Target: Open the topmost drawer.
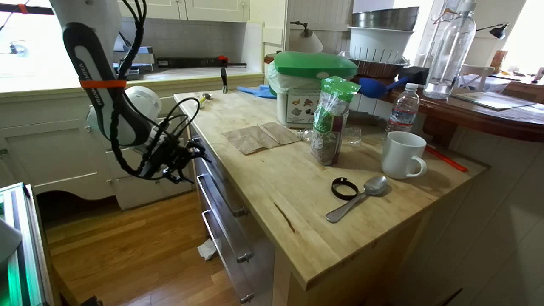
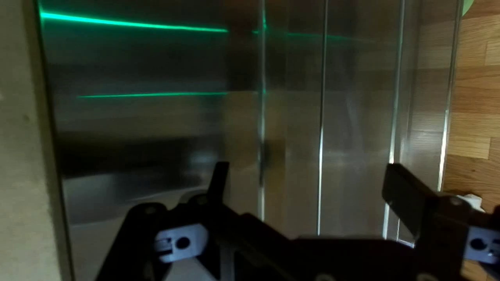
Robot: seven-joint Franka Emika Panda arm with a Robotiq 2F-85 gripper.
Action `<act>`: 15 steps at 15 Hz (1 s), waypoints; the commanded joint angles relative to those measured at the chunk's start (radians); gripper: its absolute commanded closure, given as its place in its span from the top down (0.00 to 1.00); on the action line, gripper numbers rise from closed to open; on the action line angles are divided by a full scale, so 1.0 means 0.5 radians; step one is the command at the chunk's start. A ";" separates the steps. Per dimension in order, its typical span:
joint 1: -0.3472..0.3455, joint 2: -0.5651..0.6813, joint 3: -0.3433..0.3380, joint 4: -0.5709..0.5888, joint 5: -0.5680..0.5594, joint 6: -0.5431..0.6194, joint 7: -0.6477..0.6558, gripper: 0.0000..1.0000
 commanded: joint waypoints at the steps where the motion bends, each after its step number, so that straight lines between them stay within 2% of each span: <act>1: -0.038 0.133 -0.007 0.124 -0.057 0.079 0.007 1.00; 5: -0.032 0.211 -0.006 0.145 0.072 0.149 -0.122 1.00; 9: -0.014 0.177 -0.008 0.078 0.268 0.175 -0.306 1.00; 15: 0.044 0.137 -0.015 -0.029 0.803 0.175 -0.780 1.00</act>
